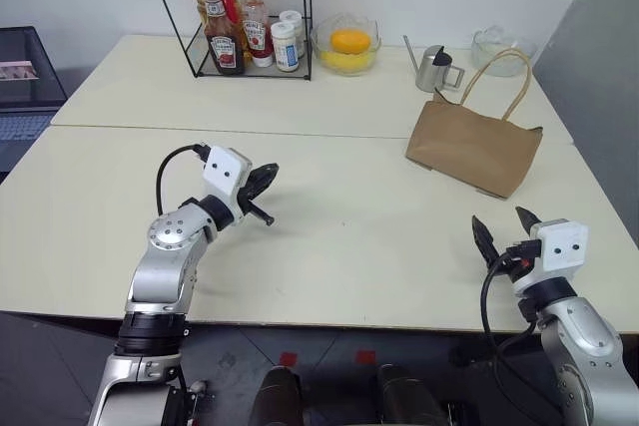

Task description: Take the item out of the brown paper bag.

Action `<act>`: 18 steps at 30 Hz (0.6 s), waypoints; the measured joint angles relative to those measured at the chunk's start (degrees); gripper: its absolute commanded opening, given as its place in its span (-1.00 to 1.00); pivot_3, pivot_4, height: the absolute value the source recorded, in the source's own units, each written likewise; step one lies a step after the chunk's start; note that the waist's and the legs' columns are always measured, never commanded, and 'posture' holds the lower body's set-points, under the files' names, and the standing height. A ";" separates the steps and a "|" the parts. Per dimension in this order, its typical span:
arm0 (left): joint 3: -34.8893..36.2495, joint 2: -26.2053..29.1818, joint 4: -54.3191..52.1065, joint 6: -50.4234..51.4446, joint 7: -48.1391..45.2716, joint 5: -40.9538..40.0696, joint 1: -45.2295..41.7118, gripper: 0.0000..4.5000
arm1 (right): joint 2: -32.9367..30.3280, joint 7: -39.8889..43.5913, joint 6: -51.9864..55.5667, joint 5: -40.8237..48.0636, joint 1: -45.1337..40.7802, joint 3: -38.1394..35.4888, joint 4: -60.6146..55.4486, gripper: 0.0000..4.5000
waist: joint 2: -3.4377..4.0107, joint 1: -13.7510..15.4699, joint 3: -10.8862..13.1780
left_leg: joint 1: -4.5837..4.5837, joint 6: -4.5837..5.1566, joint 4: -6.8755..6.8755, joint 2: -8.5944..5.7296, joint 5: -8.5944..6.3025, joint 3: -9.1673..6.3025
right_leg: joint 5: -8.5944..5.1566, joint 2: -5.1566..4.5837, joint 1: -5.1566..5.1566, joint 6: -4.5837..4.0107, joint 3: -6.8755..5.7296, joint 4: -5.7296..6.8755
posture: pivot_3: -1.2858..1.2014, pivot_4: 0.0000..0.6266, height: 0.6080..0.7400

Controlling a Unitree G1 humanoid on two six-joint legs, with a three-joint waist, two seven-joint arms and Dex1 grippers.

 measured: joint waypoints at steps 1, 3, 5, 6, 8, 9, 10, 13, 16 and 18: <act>-0.01 -0.01 0.00 0.01 0.00 0.00 0.00 -0.98 | 0.06 -0.31 0.59 -0.03 -0.33 0.02 0.00 0.69 | 0.00 0.01 0.00 | 0.00 0.00 0.00 0.00 0.00 0.00 | 0.00 0.00 0.00 0.00 0.00 0.00 | 0.03 -0.52 1.00; -0.01 -0.03 0.00 0.02 0.00 0.00 -0.01 -0.98 | 0.09 -0.72 1.46 -0.05 -0.97 0.25 -0.01 0.69 | 0.00 0.00 0.00 | 0.00 0.00 0.00 0.00 0.00 0.00 | 0.00 0.00 0.00 0.00 -0.01 0.00 | 0.03 -0.52 1.00; -0.02 -0.03 0.00 0.02 -0.01 0.00 -0.02 -0.98 | 0.11 -1.23 2.19 -0.05 -1.20 0.47 -0.03 0.69 | 0.00 0.00 0.00 | 0.00 0.00 0.00 0.00 0.00 0.00 | 0.00 0.00 0.00 0.00 0.00 0.00 | 0.03 -0.52 1.00; -0.02 -0.04 0.00 0.02 -0.01 0.00 -0.02 -0.98 | 0.11 -1.36 2.37 -0.05 -1.20 0.48 -0.05 0.69 | 0.00 0.01 0.00 | 0.00 0.00 0.00 0.00 0.00 0.00 | 0.00 0.00 0.00 0.00 0.00 0.00 | 0.03 -0.52 1.00; -0.04 -0.12 0.00 0.02 -0.01 0.00 -0.04 -0.98 | 0.11 -1.41 3.09 0.06 -1.20 0.47 -0.22 0.69 | 0.00 0.00 0.00 | 0.00 0.00 0.00 0.00 0.00 0.00 | 0.00 0.00 0.00 0.00 0.00 0.00 | 0.03 -0.52 1.00; -0.09 -0.17 0.00 0.02 -0.02 0.00 -0.07 -0.98 | 0.11 -1.42 3.42 0.14 -1.20 0.47 -0.39 0.69 | 0.00 0.00 0.00 | 0.00 0.00 0.00 0.00 0.00 0.00 | 0.00 0.00 0.00 0.00 0.00 0.00 | 0.03 -0.52 1.00; -0.14 -0.18 0.00 0.02 -0.02 0.00 -0.10 -0.98 | 0.11 -1.42 3.79 0.32 -1.20 0.46 -0.69 0.69 | 0.00 0.00 0.00 | 0.00 0.00 0.00 0.00 0.00 0.00 | 0.00 0.00 0.00 0.00 0.00 0.00 | 0.03 -0.52 1.00; -0.18 -0.18 0.00 0.02 -0.04 0.00 -0.48 -0.98 | 0.11 -1.42 4.46 0.70 -1.23 0.36 -1.84 0.69 | 0.00 0.00 0.00 | 0.00 0.00 0.00 0.00 0.00 0.00 | 0.00 0.00 0.00 0.00 0.00 0.00 | 0.03 -0.52 1.00; -0.18 -0.19 0.00 0.01 -0.07 0.00 -0.71 -0.98 | 0.13 -1.42 4.54 0.96 -1.21 0.07 -2.01 0.69 | 0.00 0.00 0.00 | 0.01 0.00 0.01 0.00 0.00 0.02 | 0.00 0.00 -0.01 0.00 0.01 0.00 | 0.03 -0.52 1.00; -0.19 -0.19 0.00 0.01 -0.10 0.00 -0.71 -0.98 | 0.20 -1.42 4.54 1.19 -1.19 -0.24 -2.01 0.69 | 0.00 0.04 0.00 | 0.03 0.00 0.01 0.05 -0.01 0.22 | 0.00 0.03 -0.13 0.00 0.19 0.01 | 0.03 -0.52 1.00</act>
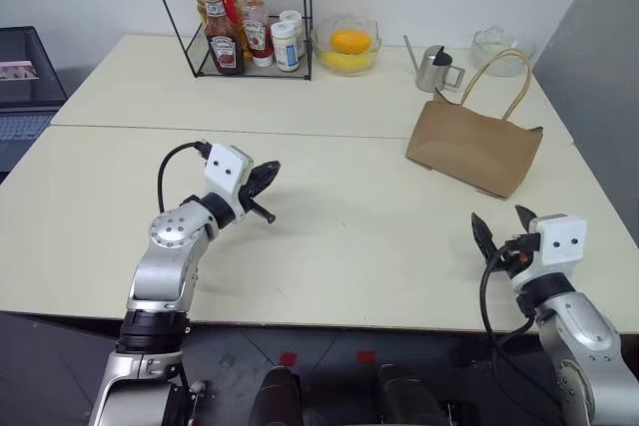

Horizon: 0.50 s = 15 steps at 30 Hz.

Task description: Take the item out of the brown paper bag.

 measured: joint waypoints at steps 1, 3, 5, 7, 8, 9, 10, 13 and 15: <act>0.00 0.00 0.00 0.00 -0.01 0.00 -0.01 -0.98 | 0.05 0.00 0.00 0.10 0.00 -0.08 0.00 0.69 | -0.03 0.02 -0.02 | 0.01 0.00 0.00 0.05 -0.01 0.25 | 0.00 0.03 -0.17 0.00 0.22 0.06 | 0.03 -0.52 1.00; -0.02 0.00 0.01 0.00 -0.04 0.00 -0.02 -0.98 | 0.11 0.00 -0.01 0.23 0.06 -0.09 0.00 0.69 | -0.07 0.09 -0.03 | 0.04 0.01 -0.01 0.10 -0.02 0.78 | 0.00 0.09 -0.49 0.00 0.77 0.30 | 0.03 -0.52 1.00; -0.33 0.00 0.02 -0.01 -0.08 0.00 -0.30 -0.98 | 0.12 0.00 -0.09 0.09 0.37 -0.09 0.02 0.69 | -0.06 0.14 -0.03 | 0.17 0.06 -0.06 0.03 -0.06 0.92 | 0.00 0.11 -0.41 0.00 1.00 0.36 | 0.03 -0.52 1.00; -0.45 0.00 0.02 -0.01 -0.09 0.00 -0.77 -0.98 | 0.12 -0.01 -0.15 -0.22 0.47 -0.07 0.03 0.69 | -0.06 0.01 -0.03 | 0.18 0.07 -0.05 0.01 -0.06 0.84 | 0.00 0.11 -0.38 0.01 0.96 0.35 | 0.03 -0.52 1.00; -0.45 0.00 0.02 -0.01 -0.09 0.00 -0.92 -0.98 | 0.14 -0.03 -0.17 -0.36 0.47 -0.07 0.03 0.69 | -0.06 -0.01 -0.03 | 0.18 0.07 -0.05 0.01 -0.06 0.82 | -0.01 0.11 -0.37 0.02 0.94 0.35 | 0.03 -0.52 1.00; -0.46 0.00 0.02 -0.01 -0.09 0.00 -1.00 -0.98 | 0.17 -0.04 -0.17 -0.45 0.47 -0.07 0.03 0.69 | -0.06 -0.03 -0.03 | 0.18 0.07 -0.05 0.01 -0.06 0.77 | 0.00 0.11 -0.36 0.01 0.89 0.35 | 0.03 -0.52 1.00; -0.46 0.00 0.02 -0.01 -0.09 0.00 -1.02 -0.98 | 0.20 -0.04 -0.18 -0.50 0.47 -0.07 0.03 0.69 | -0.06 -0.03 -0.03 | 0.18 0.07 -0.05 0.01 -0.06 0.74 | -0.01 0.11 -0.35 0.01 0.86 0.35 | 0.03 -0.52 1.00; -0.45 0.01 0.02 -0.01 -0.09 0.00 -1.03 -0.98 | 0.54 -0.05 -0.23 -0.62 0.53 -0.02 0.03 0.69 | -0.06 -0.04 -0.03 | 0.17 0.06 -0.04 0.00 -0.05 0.69 | -0.01 0.10 -0.31 0.01 0.81 0.34 | 0.03 -0.52 1.00; -0.45 0.01 0.02 0.03 -0.11 0.00 -1.10 -0.98 | 0.62 -0.03 -0.24 -0.62 0.59 0.01 0.03 0.69 | -0.06 -0.04 -0.03 | 0.17 0.06 -0.04 0.00 -0.05 0.67 | -0.01 0.10 -0.30 0.01 0.79 0.33 | 0.03 -0.52 1.00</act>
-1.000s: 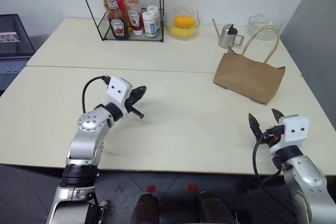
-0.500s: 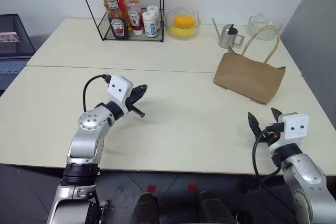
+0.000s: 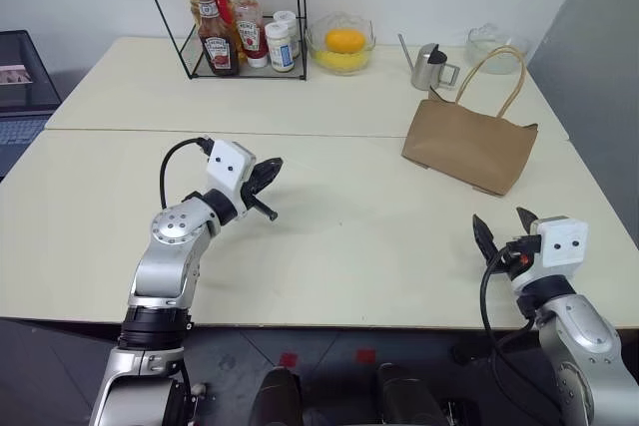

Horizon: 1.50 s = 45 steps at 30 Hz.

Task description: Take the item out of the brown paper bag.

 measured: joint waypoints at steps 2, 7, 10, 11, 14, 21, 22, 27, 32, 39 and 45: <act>0.00 0.01 0.00 0.13 -0.14 -0.07 -0.22 -0.98 | -0.01 0.04 0.00 0.03 -0.04 0.00 0.00 0.69 | 0.00 0.00 0.00 | 0.00 0.00 0.00 0.00 0.00 -0.03 | 0.00 0.00 0.01 0.00 -0.03 0.00 | 0.03 -0.52 1.00; -0.01 0.20 -0.77 0.83 -3.56 -2.49 -1.82 -0.98 | -1.98 0.12 2.56 0.38 -3.77 0.12 -2.01 0.69 | 0.00 -0.01 0.01 | -0.03 -0.01 0.03 0.00 0.01 -0.07 | 0.00 0.00 0.01 0.00 -0.08 0.02 | 0.03 -0.52 1.00; -0.13 0.24 -2.98 3.12 -6.53 -5.71 -5.63 -0.98 | -5.22 -0.01 6.82 1.28 -10.77 -0.05 -4.28 0.69 | 0.00 -0.02 0.01 | -0.13 -0.01 0.10 -0.01 0.01 -0.32 | 0.00 0.00 0.04 0.00 -0.30 0.02 | 0.03 -0.52 1.00; -0.41 0.35 -3.75 4.08 -7.55 -6.71 -7.19 -0.98 | -6.42 -0.14 8.61 1.54 -13.42 -0.36 -4.62 0.69 | 0.00 -0.02 0.00 | -0.18 -0.01 0.14 -0.01 0.01 -0.41 | 0.00 0.00 0.07 0.00 -0.40 -0.01 | 0.03 -0.52 1.00; -1.97 1.10 -5.74 6.91 -10.13 -8.64 -11.21 -0.98 | -9.76 -0.98 14.13 1.94 -21.08 -1.48 -4.76 0.69 | 0.01 -0.04 0.00 | -0.24 -0.01 0.17 -0.02 0.01 -0.56 | 0.00 -0.01 0.12 -0.01 -0.55 -0.05 | 0.03 -0.52 1.00; -6.19 2.87 -6.23 13.59 -15.37 -10.47 -16.29 -0.98 | -20.35 -1.02 23.77 -2.38 -38.22 0.83 5.94 0.69 | 0.03 -0.15 0.02 | -0.27 0.01 0.16 -0.03 0.01 -0.63 | 0.00 -0.01 0.12 -0.02 -0.60 -0.11 | 0.03 -0.52 1.00; -6.76 3.07 -6.32 14.02 -16.27 -10.81 -16.99 -0.98 | -21.03 -0.94 24.01 -2.80 -40.44 1.45 8.36 0.69 | 0.03 -0.17 0.02 | -0.28 0.01 0.15 -0.03 0.01 -0.63 | 0.00 -0.01 0.11 -0.02 -0.61 -0.12 | 0.03 -0.52 1.00; -8.70 3.82 -6.89 15.86 -20.38 -12.16 -19.36 -0.98 | -22.49 1.09 23.70 -5.31 -52.61 5.62 23.53 0.69 | 0.07 -0.31 0.05 | -0.28 0.01 0.09 -0.03 0.02 -0.62 | 0.00 -0.01 0.08 -0.03 -0.62 -0.14 | 0.03 -0.52 1.00; -9.74 3.88 -6.82 15.94 -21.85 -12.33 -19.60 -0.98 | -22.57 3.99 18.20 -8.79 -62.89 10.72 41.50 0.69 | 0.10 -0.54 0.07 | -0.30 0.01 0.05 -0.03 0.02 -0.60 | 0.00 -0.03 0.04 -0.05 -0.62 -0.19 | 0.03 -0.52 1.00; -10.28 3.90 -6.83 15.76 -22.45 -12.31 -19.59 -1.00 | -21.11 6.38 10.31 -13.11 -73.89 14.48 60.15 0.52 | 0.11 -0.80 0.08 | -0.33 0.00 0.01 -0.02 0.03 -0.60 | 0.00 -0.05 0.02 -0.05 -0.64 -0.24 | 0.03 -0.52 1.00; -10.29 4.21 -6.84 15.15 -22.45 -12.25 -19.38 -1.00 | -19.51 7.20 7.84 -15.78 -77.98 16.26 67.41 -0.39 | 0.14 -0.87 0.09 | -0.34 -0.14 0.01 -0.02 0.10 -0.60 | 0.00 -0.06 0.01 -0.05 -0.65 -0.23 | 0.03 -0.52 1.00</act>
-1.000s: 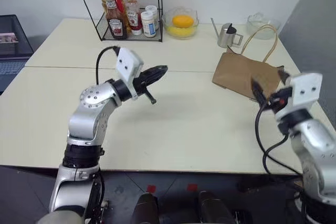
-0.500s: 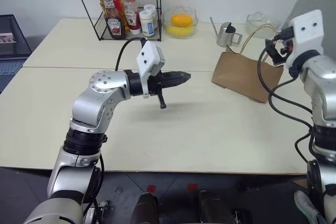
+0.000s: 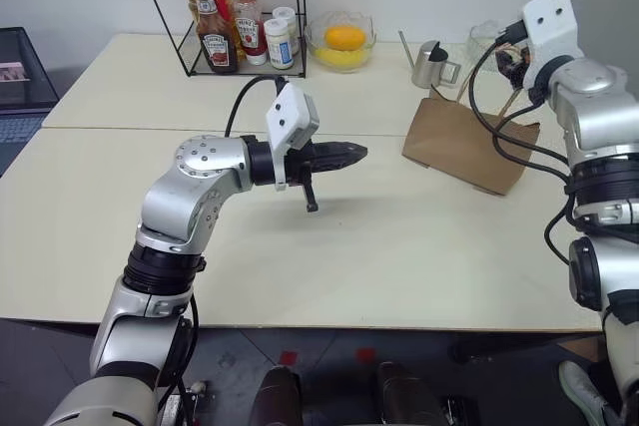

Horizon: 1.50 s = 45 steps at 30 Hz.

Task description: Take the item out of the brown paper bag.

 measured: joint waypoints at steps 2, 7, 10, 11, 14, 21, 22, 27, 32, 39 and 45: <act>0.00 0.41 0.00 -0.21 -0.04 0.06 0.35 -1.00 | 0.35 0.34 -0.06 -0.22 -0.60 0.00 0.90 -0.70 | 0.01 -0.04 0.01 | 0.00 -0.03 0.00 0.00 0.02 0.00 | 0.00 0.00 0.00 0.00 0.00 0.00 | 0.03 -0.52 1.00; 0.00 1.87 0.06 -0.81 -0.27 0.59 1.55 -1.00 | 0.41 1.51 -0.14 -0.42 -1.33 0.01 1.57 -0.99 | 0.04 -0.11 0.02 | 0.00 -0.03 -0.01 0.00 0.02 0.00 | 0.00 0.00 0.00 0.00 0.00 0.00 | 0.03 -0.52 1.00; 0.02 2.69 0.09 -1.41 -0.51 0.97 1.94 -1.00 | 0.41 2.55 -0.14 -0.57 -1.45 0.04 1.55 -0.99 | 0.04 -0.13 0.02 | 0.00 -0.03 -0.01 0.00 0.02 0.00 | 0.00 0.00 -0.01 0.00 0.00 0.00 | 0.03 -0.52 1.00; 0.10 3.07 0.12 -1.46 -0.58 1.08 2.20 -1.00 | 0.41 3.11 -0.14 -0.62 -1.45 0.09 1.46 -0.99 | 0.05 -0.16 0.03 | 0.00 -0.03 -0.01 0.00 0.01 0.00 | 0.00 0.00 0.00 0.00 0.00 0.00 | 0.03 -0.52 1.00; 0.38 4.64 0.20 -1.38 -0.58 1.14 3.52 -1.00 | 0.36 5.66 -0.45 -1.09 -1.44 0.71 -0.47 -0.99 | 0.16 -0.39 0.10 | 0.00 -0.03 -0.02 0.00 0.01 0.00 | 0.00 0.00 -0.02 0.00 0.00 0.01 | 0.03 -0.52 1.00; 3.29 8.03 0.50 0.88 -0.54 0.61 6.68 -1.00 | 0.75 10.20 -4.54 -2.50 -2.31 3.01 -3.16 -0.99 | 0.29 -0.75 0.18 | -0.01 -0.01 -0.03 0.00 0.00 0.00 | 0.00 0.00 -0.07 0.00 0.00 0.03 | 0.03 -0.52 1.00; 3.93 8.71 0.68 1.43 -0.69 0.08 7.23 -1.00 | 0.92 10.76 -5.55 -2.64 -2.96 3.51 -3.13 -0.99 | 0.35 -0.76 0.24 | -0.02 0.02 -0.03 0.00 -0.01 0.00 | 0.00 0.00 -0.08 0.00 -0.01 0.03 | 0.03 -0.52 1.00; 6.58 12.24 1.44 3.71 -2.13 -1.33 11.43 -1.00 | 2.77 12.85 -11.26 -2.95 -5.97 4.81 -2.08 -0.99 | 0.41 -1.03 0.29 | -0.03 0.13 -0.06 0.01 -0.07 0.00 | -0.02 0.00 -0.13 -0.03 -0.01 0.05 | 0.03 -0.52 1.00; 9.05 16.50 2.20 5.96 -4.09 -2.93 17.29 -1.00 | 6.49 13.20 -17.09 -3.57 -9.26 5.92 1.42 -0.99 | 0.42 -1.83 0.29 | -0.03 0.13 -0.09 0.03 -0.07 -0.02 | -0.05 -0.01 -0.14 -0.08 -0.07 0.12 | 0.03 -0.52 1.00; 9.88 18.15 0.94 7.48 -5.56 -4.20 22.60 -1.00 | 12.92 14.40 -23.13 -3.64 -11.27 7.23 5.78 -0.99 | 0.43 -2.04 0.30 | -0.06 0.12 -0.08 0.02 -0.07 -0.06 | -0.06 -0.04 -0.14 -0.11 -0.15 0.20 | 0.03 -0.52 1.00; 10.97 19.80 -3.36 10.35 -6.02 -6.06 24.33 -1.00 | 17.83 14.53 -27.33 -4.64 -13.60 8.23 9.27 -0.99 | 0.44 -2.25 0.31 | -0.04 0.12 -0.07 0.02 -0.07 -0.08 | -0.07 -0.04 -0.16 -0.13 -0.17 0.32 | 0.03 -0.52 1.00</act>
